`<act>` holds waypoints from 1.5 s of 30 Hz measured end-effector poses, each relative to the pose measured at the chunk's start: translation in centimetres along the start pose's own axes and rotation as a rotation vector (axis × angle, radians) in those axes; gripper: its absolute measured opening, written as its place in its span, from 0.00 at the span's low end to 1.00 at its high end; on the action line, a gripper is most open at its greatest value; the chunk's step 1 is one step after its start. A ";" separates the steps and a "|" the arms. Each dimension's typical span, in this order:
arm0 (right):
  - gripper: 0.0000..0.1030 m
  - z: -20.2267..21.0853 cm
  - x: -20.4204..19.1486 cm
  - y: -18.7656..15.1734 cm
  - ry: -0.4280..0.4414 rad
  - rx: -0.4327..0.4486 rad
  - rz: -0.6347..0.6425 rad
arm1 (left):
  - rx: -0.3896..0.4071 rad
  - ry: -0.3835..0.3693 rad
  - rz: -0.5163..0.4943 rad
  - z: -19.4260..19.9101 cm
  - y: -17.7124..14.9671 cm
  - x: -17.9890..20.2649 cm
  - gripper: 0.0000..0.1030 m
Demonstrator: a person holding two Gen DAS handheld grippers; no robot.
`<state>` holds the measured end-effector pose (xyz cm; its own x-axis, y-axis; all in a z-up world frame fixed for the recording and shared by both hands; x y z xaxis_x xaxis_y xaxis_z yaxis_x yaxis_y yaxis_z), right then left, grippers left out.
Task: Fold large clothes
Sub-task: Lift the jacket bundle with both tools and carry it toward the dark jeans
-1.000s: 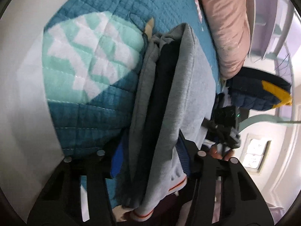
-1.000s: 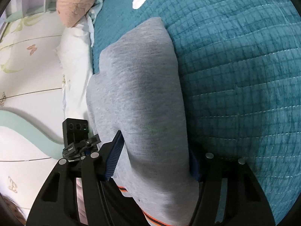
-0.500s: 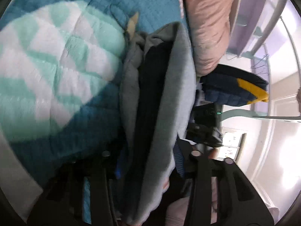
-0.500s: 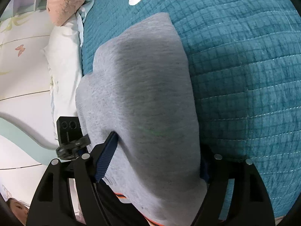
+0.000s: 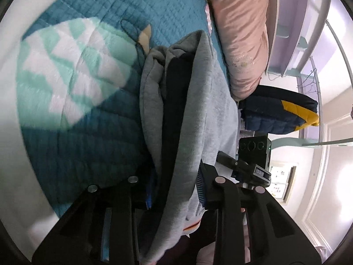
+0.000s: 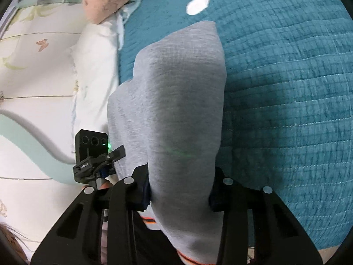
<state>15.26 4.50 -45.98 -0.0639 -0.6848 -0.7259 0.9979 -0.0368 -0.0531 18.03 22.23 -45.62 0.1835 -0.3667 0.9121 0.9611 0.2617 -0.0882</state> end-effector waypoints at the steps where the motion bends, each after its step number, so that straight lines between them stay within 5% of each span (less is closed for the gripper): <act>1: 0.34 0.3 -0.2 -0.1 0.009 -0.001 0.007 | 0.008 0.002 0.001 0.1 -0.2 0.5 0.28; 11: 0.34 4.5 -1.8 -1.2 0.078 0.025 0.007 | 0.036 0.077 0.007 0.6 -2.2 5.3 0.28; 21: 0.34 13.3 0.1 -0.8 0.084 0.112 -0.028 | -0.026 0.156 -0.076 -5.1 -3.3 12.8 0.28; 35: 0.35 29.2 11.7 1.0 0.030 0.244 -0.092 | -0.153 0.191 -0.179 -22.8 -5.9 22.2 0.27; 45: 0.36 44.6 21.8 4.4 -0.083 0.344 -0.146 | -0.246 0.145 -0.194 -39.7 -6.8 30.5 0.27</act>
<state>18.66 -43.09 -31.48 -0.2183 -0.7107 -0.6687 0.9244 -0.3703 0.0917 25.32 -26.18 -33.07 0.0025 -0.5164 0.8564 0.9987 -0.0420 -0.0282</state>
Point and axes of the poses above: each gripper's, at about its wrist camera, not at the fingertips, and z roughly against the way its jaws point, x to its right, y to its top, the point moved 8 cm from there along -z, roughly the way its jaws point, and after that the axes turned 4 degrees about -y, right-handed, at the moved point
